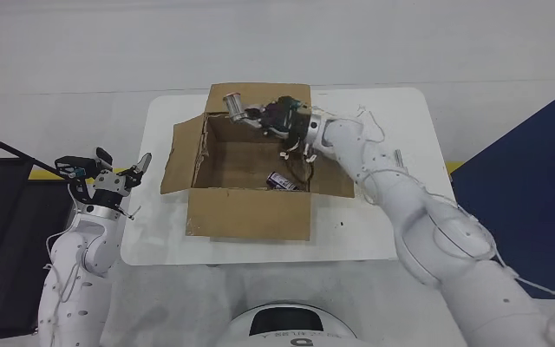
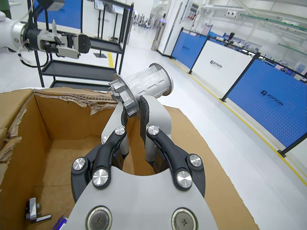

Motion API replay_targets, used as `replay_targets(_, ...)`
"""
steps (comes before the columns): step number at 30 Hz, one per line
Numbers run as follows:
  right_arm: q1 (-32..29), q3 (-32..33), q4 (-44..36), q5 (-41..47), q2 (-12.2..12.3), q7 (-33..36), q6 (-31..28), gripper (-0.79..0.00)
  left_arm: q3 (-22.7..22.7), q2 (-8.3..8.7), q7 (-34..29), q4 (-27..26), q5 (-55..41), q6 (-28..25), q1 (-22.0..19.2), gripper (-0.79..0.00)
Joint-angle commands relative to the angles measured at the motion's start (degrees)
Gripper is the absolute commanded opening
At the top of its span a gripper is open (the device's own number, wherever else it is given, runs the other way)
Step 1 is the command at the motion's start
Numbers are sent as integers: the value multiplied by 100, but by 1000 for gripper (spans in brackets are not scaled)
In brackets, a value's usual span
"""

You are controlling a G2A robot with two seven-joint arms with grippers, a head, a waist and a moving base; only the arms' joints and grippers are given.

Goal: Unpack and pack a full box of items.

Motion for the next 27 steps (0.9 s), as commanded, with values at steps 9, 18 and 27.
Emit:
replay_targets(9,-2453,2427,-2873,-123,1712,-457,-12,-785,0,0,0,0,0,0,0,0)
replay_targets(18,-5176,4823,-5808,958,2339,1404,226,-785,0,0,0,0,0,0,0,0)
replay_targets(27,-5189,4806,-5784,1033,2334,1481,207,-785,0,0,0,0,0,0,0,0)
